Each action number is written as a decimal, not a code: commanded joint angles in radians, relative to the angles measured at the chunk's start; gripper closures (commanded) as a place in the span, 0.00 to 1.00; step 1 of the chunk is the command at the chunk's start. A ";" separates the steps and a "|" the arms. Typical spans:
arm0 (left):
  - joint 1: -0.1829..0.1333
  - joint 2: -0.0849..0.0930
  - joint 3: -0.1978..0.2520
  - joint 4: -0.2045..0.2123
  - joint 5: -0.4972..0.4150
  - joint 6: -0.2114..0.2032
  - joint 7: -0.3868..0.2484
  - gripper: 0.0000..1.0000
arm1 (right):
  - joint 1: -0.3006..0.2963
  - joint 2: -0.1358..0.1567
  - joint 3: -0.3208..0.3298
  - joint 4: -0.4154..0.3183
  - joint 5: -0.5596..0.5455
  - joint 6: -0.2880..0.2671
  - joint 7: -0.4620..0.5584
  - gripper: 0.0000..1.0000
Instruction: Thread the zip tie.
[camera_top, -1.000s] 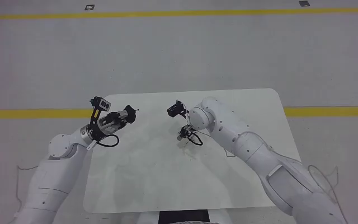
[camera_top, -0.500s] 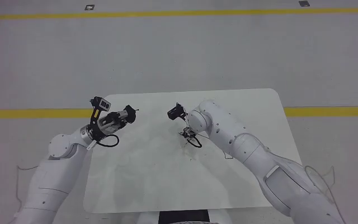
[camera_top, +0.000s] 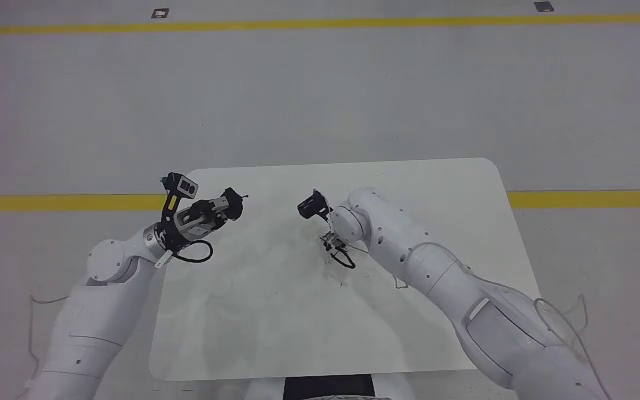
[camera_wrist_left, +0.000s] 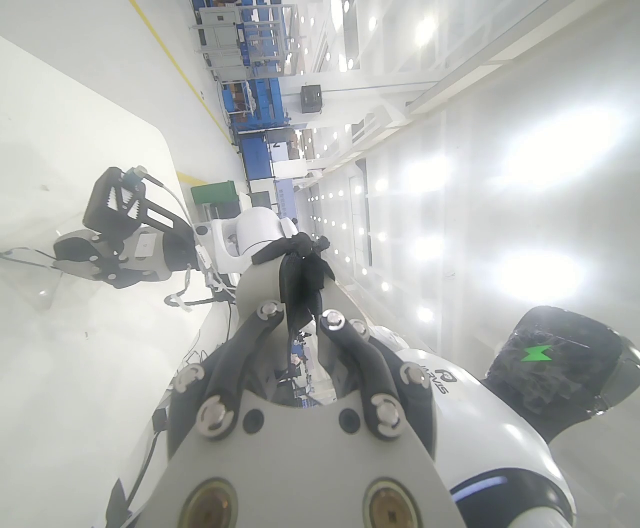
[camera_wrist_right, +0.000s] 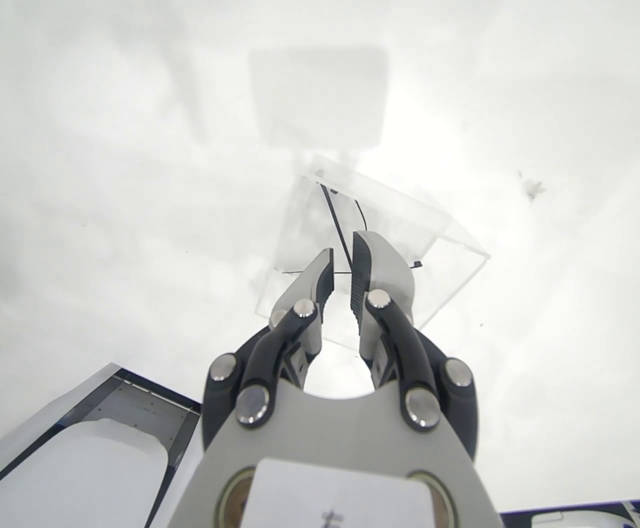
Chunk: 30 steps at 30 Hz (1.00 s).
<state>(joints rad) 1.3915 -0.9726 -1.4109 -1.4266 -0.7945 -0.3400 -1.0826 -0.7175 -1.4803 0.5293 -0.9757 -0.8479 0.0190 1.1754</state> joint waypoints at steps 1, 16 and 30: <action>0.000 0.000 0.000 0.000 0.000 0.000 0.000 1.00 | 0.002 -0.005 0.001 0.014 0.001 0.006 -0.008 0.86; 0.000 0.000 0.000 0.000 0.000 0.000 0.000 1.00 | 0.012 -0.038 -0.006 0.086 -0.023 0.013 -0.030 0.87; 0.000 0.000 0.000 0.000 0.000 0.000 0.000 1.00 | 0.028 -0.071 -0.012 0.149 -0.036 0.007 -0.022 1.00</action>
<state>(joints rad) 1.3915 -0.9726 -1.4109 -1.4266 -0.7945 -0.3400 -1.0826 -0.6913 -1.5502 0.5161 -0.8275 -0.8826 0.0264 1.1505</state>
